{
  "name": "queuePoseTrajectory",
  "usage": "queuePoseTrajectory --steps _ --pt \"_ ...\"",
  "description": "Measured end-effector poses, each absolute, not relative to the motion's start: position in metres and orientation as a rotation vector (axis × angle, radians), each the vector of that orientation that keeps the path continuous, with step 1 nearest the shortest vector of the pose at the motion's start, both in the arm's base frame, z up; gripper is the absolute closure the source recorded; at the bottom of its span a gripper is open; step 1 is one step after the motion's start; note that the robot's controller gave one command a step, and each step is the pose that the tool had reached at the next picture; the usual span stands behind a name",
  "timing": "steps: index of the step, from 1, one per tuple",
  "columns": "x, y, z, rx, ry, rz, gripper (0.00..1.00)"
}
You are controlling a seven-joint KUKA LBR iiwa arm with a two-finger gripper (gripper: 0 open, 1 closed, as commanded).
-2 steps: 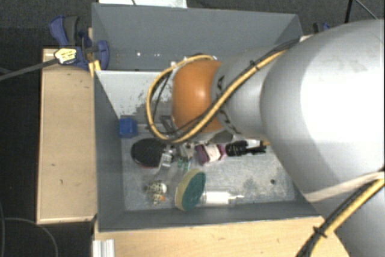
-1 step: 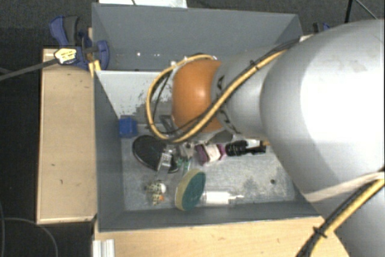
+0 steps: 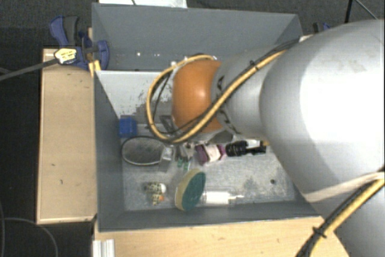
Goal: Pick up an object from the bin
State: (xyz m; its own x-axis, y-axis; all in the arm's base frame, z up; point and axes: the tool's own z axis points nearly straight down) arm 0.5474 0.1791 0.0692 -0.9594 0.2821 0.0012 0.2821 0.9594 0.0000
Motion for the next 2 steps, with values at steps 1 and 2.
queuePoseTrajectory --steps 1,2 --pt "0.548 0.179 0.093 -0.451 -3.112 -0.003 1.00" --pt "0.549 0.179 0.129 -0.452 -3.113 -0.004 1.00"
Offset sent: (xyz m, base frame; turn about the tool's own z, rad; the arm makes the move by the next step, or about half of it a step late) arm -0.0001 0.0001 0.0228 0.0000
